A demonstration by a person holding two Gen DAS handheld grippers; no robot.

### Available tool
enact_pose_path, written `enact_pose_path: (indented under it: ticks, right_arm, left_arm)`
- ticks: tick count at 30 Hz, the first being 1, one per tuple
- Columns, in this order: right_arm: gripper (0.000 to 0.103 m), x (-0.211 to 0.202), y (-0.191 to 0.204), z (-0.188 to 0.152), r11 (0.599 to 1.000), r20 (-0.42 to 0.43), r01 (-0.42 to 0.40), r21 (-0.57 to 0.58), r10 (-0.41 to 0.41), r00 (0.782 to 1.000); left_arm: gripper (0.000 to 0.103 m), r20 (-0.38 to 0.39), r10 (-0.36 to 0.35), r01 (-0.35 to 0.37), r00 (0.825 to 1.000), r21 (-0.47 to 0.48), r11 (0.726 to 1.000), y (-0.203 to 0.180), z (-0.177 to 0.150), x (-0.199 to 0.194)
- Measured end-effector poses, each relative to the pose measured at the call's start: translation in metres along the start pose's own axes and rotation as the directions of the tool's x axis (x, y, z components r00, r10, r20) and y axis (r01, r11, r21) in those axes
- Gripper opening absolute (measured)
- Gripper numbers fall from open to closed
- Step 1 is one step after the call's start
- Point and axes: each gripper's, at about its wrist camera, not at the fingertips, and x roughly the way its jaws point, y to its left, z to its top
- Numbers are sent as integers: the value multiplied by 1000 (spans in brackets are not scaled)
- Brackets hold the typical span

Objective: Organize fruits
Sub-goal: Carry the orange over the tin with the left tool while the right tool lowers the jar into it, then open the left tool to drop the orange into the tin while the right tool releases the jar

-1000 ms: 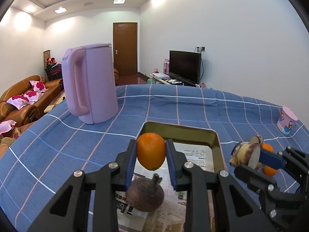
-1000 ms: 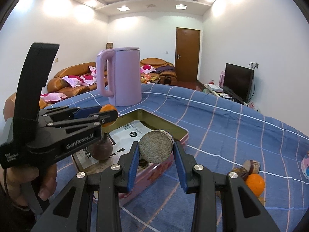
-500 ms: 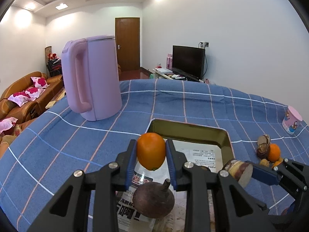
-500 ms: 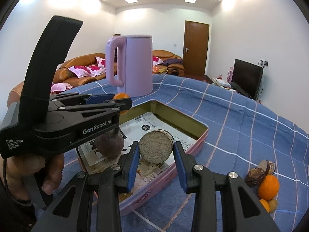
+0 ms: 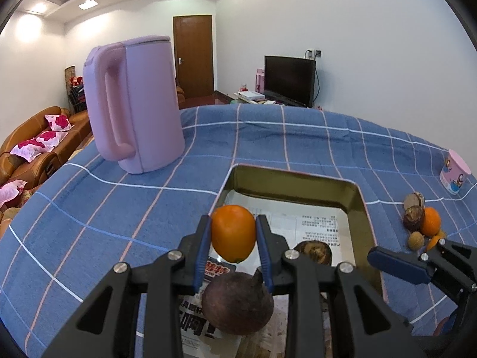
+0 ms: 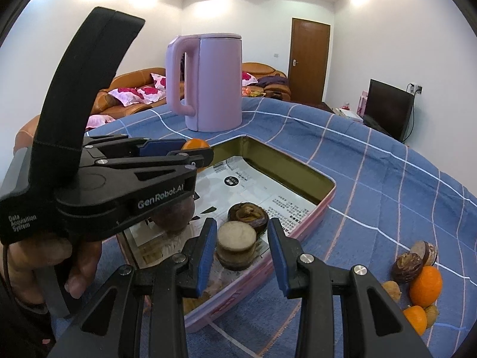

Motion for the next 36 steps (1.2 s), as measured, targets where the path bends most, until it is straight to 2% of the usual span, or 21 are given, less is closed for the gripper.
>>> enact_pose_path:
  ticks: [4, 8, 10, 12, 14, 18, 21, 27, 32, 36]
  right_arm:
    - [38, -1, 0, 0, 1000, 1, -2, 1, 2, 1000]
    - [38, -2, -1, 0, 1000, 8, -1, 7, 1, 1000]
    - [38, -4, -1, -1, 1000, 14, 4, 13, -4, 1000]
    - [38, -5, -2, -1, 1000, 17, 5, 18, -5, 1000]
    - [39, -6, -3, -1, 1000, 18, 9, 20, -10, 1000]
    - [42, -9, -3, -2, 1000, 26, 16, 25, -16, 1000]
    - [51, -12, -4, -2, 999, 37, 18, 31, -19, 999]
    - [52, -21, -7, -4, 999, 53, 32, 43, -34, 998]
    - [52, -36, -20, -12, 994, 55, 88, 58, -91, 994]
    - [52, -57, -54, -32, 976, 27, 178, 125, -183, 983]
  left_arm:
    - [34, 3, 4, -4, 1000, -1, 1000, -1, -2, -2]
    - [41, 11, 4, -4, 1000, 11, 1000, -4, -2, -4]
    - [48, 15, 3, -3, 1000, 7, 1000, -4, -2, -5]
    - [59, 21, 10, -10, 1000, 2, 1000, -3, -2, -7]
    - [62, 28, 6, -6, 1000, -1, 1000, -3, -2, -10]
    - [68, 37, 3, -3, 999, -4, 1000, -4, -1, -15]
    - [70, 43, 3, -2, 999, -10, 1000, -3, -1, -17]
    - [75, 46, -4, 6, 999, -27, 1000, -3, 1, -23]
    - [79, 62, -27, 28, 998, -6, 1000, -15, 1, -32]
    - [81, 69, -57, 55, 996, 25, 998, -34, 1, -37]
